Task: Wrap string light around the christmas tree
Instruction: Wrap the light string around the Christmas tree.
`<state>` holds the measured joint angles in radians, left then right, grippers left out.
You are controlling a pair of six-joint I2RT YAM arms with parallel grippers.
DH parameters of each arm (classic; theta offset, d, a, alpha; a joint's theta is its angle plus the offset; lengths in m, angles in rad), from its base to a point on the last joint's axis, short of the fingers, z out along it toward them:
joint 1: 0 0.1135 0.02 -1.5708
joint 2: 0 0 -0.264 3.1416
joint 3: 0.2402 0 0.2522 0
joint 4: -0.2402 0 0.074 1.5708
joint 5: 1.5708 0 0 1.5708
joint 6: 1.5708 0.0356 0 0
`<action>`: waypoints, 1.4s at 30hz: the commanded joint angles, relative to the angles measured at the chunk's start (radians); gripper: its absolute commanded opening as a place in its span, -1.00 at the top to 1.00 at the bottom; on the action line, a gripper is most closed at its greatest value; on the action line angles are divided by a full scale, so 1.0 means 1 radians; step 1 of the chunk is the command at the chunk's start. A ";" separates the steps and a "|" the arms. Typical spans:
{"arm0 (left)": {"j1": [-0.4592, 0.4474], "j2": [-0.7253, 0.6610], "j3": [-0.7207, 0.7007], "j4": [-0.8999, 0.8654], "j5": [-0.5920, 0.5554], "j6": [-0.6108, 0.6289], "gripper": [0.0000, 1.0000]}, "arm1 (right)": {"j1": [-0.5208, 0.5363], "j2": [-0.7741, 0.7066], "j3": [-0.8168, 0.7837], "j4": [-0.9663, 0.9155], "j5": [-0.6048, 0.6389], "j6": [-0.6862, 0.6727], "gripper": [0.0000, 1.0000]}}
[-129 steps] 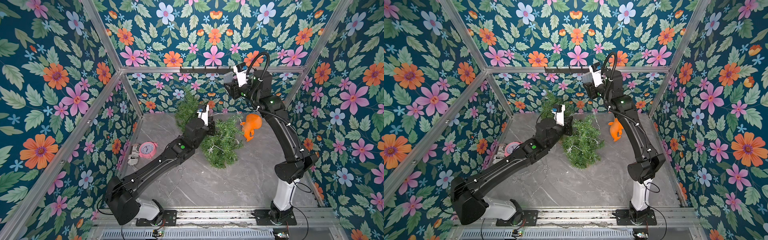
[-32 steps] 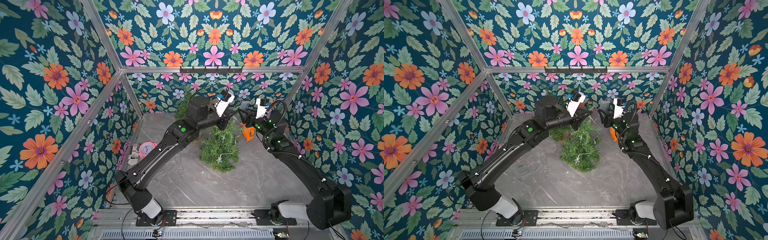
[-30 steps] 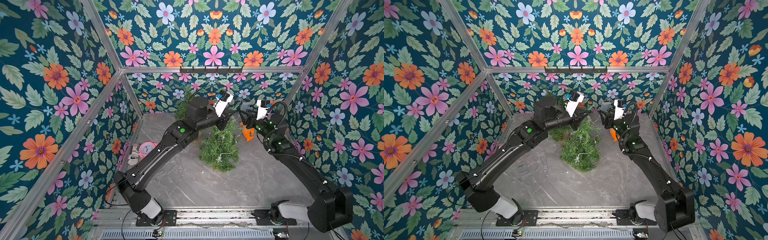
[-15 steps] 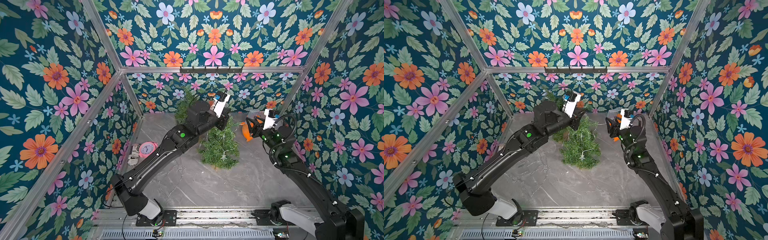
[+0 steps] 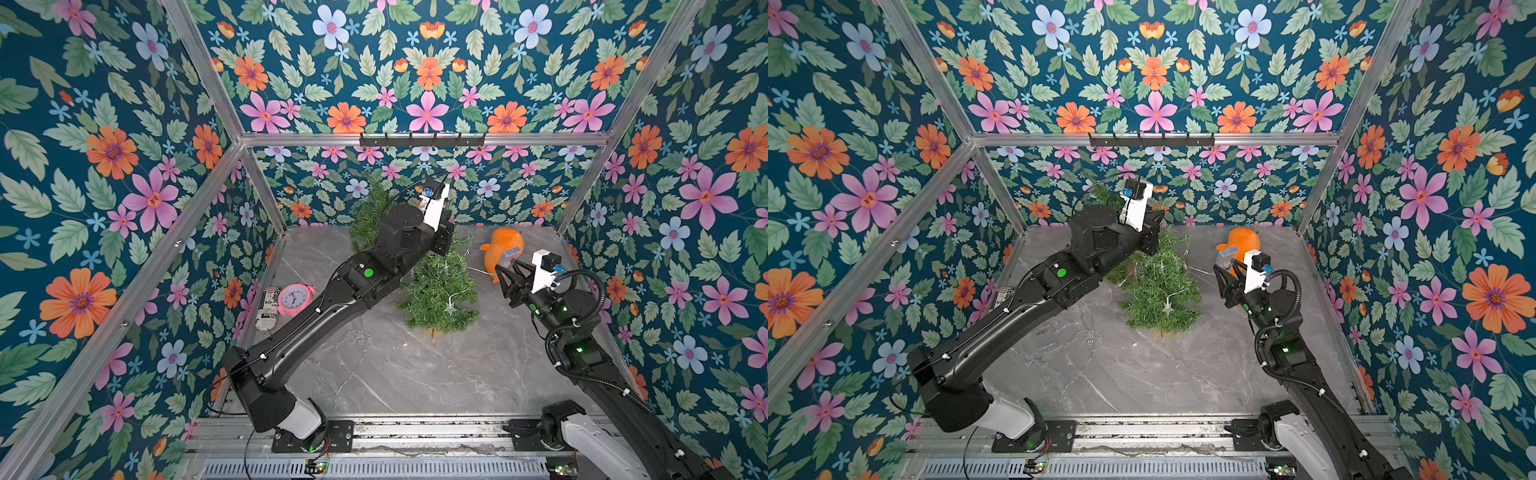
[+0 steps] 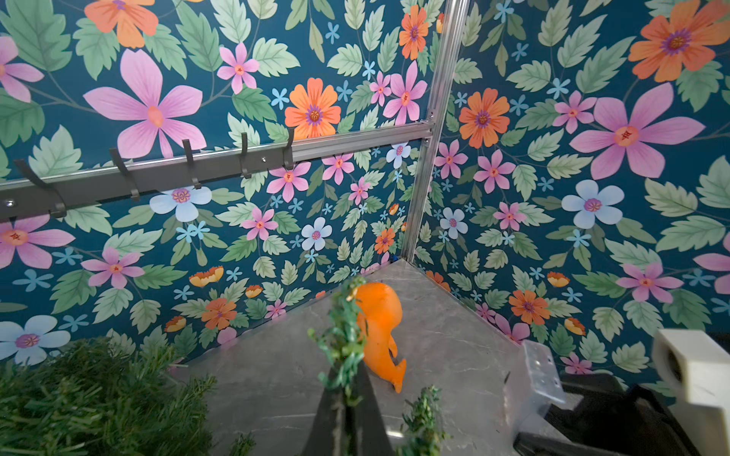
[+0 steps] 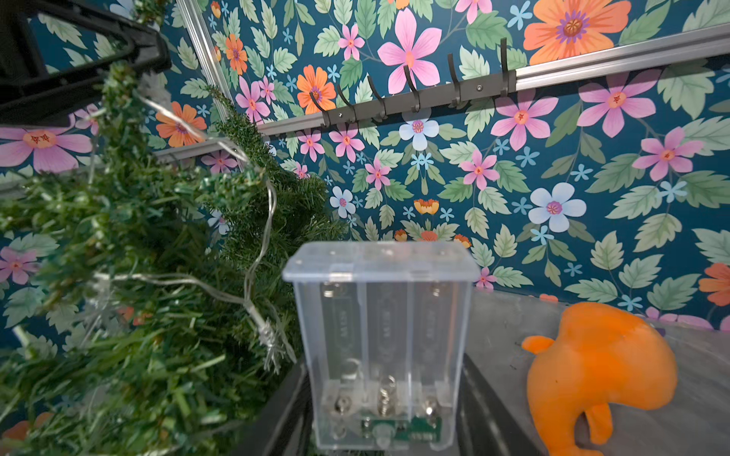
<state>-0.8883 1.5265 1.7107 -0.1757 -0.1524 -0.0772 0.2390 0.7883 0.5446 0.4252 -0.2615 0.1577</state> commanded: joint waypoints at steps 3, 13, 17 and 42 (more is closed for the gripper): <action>0.002 0.015 0.007 0.015 -0.066 -0.031 1.00 | 0.001 -0.074 -0.073 0.037 -0.085 0.001 0.96; 0.002 0.043 0.032 0.007 -0.107 -0.048 1.00 | 0.126 -0.222 -0.144 -0.080 -0.112 -0.096 0.95; 0.001 0.049 0.038 0.004 -0.105 -0.055 1.00 | 0.233 -0.221 -0.191 -0.066 -0.059 -0.190 0.95; 0.001 0.031 0.007 -0.005 -0.084 -0.065 1.00 | 0.387 -0.076 -0.225 0.047 -0.143 -0.344 0.41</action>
<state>-0.8883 1.5642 1.7233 -0.1799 -0.2287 -0.1421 0.6163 0.7010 0.3183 0.4461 -0.3962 -0.1520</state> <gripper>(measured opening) 0.059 0.516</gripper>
